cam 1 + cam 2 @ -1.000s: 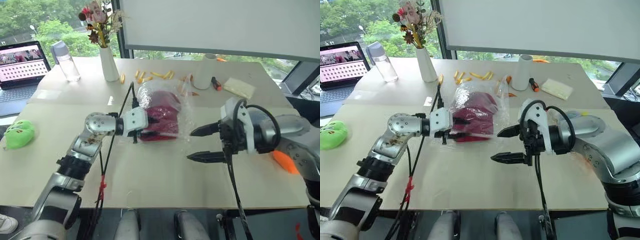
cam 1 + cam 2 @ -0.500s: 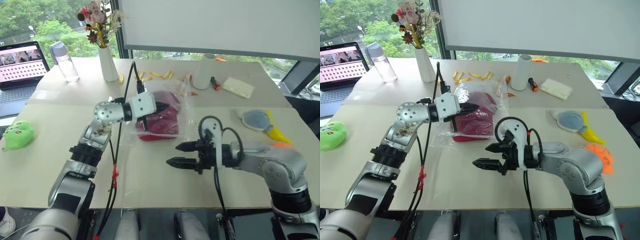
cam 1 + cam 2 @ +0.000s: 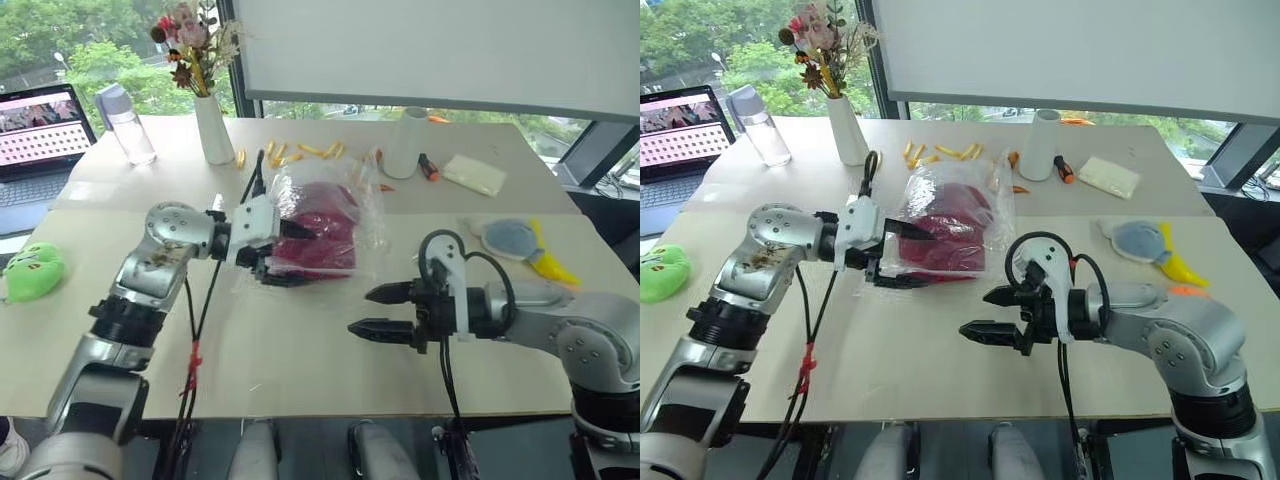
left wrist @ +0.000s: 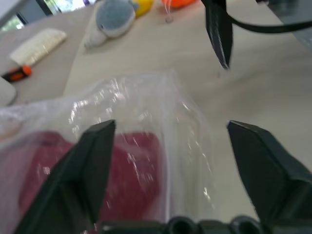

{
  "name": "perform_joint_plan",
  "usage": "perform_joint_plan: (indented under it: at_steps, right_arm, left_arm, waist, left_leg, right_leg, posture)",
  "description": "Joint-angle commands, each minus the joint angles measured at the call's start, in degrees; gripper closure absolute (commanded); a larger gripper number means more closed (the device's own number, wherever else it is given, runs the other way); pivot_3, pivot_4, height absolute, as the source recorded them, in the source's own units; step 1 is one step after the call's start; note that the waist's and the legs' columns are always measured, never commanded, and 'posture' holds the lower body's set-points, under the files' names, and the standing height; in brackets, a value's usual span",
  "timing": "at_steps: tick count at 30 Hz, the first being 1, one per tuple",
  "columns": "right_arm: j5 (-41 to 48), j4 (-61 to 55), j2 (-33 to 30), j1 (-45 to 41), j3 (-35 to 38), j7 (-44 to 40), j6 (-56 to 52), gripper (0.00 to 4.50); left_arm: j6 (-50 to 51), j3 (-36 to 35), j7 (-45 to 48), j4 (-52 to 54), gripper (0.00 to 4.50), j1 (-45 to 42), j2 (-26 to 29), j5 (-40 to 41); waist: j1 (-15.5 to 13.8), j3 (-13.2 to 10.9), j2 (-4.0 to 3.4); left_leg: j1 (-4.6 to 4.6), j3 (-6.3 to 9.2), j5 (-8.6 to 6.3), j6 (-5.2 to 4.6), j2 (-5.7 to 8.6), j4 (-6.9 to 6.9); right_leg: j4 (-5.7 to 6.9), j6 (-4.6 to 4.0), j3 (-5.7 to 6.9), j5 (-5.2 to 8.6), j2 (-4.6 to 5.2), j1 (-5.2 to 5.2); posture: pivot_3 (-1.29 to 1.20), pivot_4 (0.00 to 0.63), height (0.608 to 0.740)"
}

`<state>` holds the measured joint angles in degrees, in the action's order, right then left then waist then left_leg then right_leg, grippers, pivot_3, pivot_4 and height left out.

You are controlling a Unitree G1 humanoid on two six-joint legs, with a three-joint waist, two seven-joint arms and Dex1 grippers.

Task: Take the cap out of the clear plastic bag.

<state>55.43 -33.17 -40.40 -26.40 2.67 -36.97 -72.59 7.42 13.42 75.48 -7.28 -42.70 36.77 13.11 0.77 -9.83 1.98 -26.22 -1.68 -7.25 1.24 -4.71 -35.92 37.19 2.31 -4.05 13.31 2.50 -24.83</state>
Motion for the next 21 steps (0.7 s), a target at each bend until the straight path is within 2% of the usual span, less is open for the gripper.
perform_joint_plan:
  at_steps: [1, 8, 12, 13, 14, 21]
  right_arm:
    - [0.19, -0.49, -0.36, -1.4, 0.17, -0.89, 2.55, 0.0]
    - [-0.14, -0.68, -0.81, -1.02, 0.47, -0.73, 3.84, 0.0]
    - [-0.04, -0.94, -0.96, -0.68, 0.73, -0.33, 4.08, 0.0]
    - [0.07, -1.03, -0.97, -0.57, 0.79, -0.23, 4.1, 0.0]
    - [0.31, -1.17, -0.91, -0.34, 0.92, 0.0, 4.0, 0.0]
    - [1.8, -2.14, 1.88, 1.23, 1.03, 2.95, 3.72, 0.0]
  left_arm:
    - [-3.38, 2.16, -0.94, 1.09, 0.07, 0.14, -0.14, -4.32]
    - [-16.53, 5.53, -10.79, -8.05, 0.07, -1.18, -5.57, -15.26]
    - [-23.15, 5.46, -14.87, -14.34, 1.16, -4.19, -7.46, -18.35]
    - [-24.2, 5.04, -15.81, -15.68, 1.68, -5.11, -8.04, -18.49]
    - [-25.62, 4.92, -16.72, -17.09, 1.9, -6.16, -8.3, -19.06]
    - [-31.32, 1.91, -24.42, -24.62, 4.38, -11.82, -11.58, -18.99]
  waist:
    - [-0.13, 0.0, 0.01]
    - [-0.1, 0.01, 0.01]
    - [0.02, 0.01, 0.01]
    - [-0.01, 0.01, 0.01]
    - [-0.03, 0.01, 0.01]
    - [-0.06, 0.01, 0.02]
  left_leg:
    - [0.0, 0.0, 0.0, 0.0, 0.0, -0.03]
    - [-0.01, 0.01, -0.01, -0.01, 0.01, -0.02]
    - [0.0, 0.01, -0.01, -0.01, 0.0, -0.02]
    - [-0.01, 0.01, -0.01, -0.01, 0.0, -0.02]
    - [-0.01, 0.01, -0.01, -0.01, 0.01, -0.02]
    - [-0.03, 0.01, -0.01, -0.02, 0.01, -0.02]
  right_leg:
    - [-0.02, 0.09, 0.0, 0.05, 0.0, 0.03]
    - [-0.05, 0.06, 0.0, 0.02, 0.0, 0.04]
    - [-0.03, 0.05, 0.0, 0.01, 0.0, 0.03]
    - [-0.03, 0.05, 0.0, 0.01, 0.0, 0.03]
    - [-0.03, 0.05, 0.0, 0.01, 0.0, 0.03]
    - [-0.03, 0.05, 0.0, 0.0, 0.0, 0.04]
  posture:
    - [0.0, 0.15, 0.73]
    - [0.0, 0.15, 0.73]
    - [0.0, 0.15, 0.73]
    - [0.0, 0.15, 0.73]
    - [0.0, 0.15, 0.73]
    - [0.0, 0.15, 0.73]
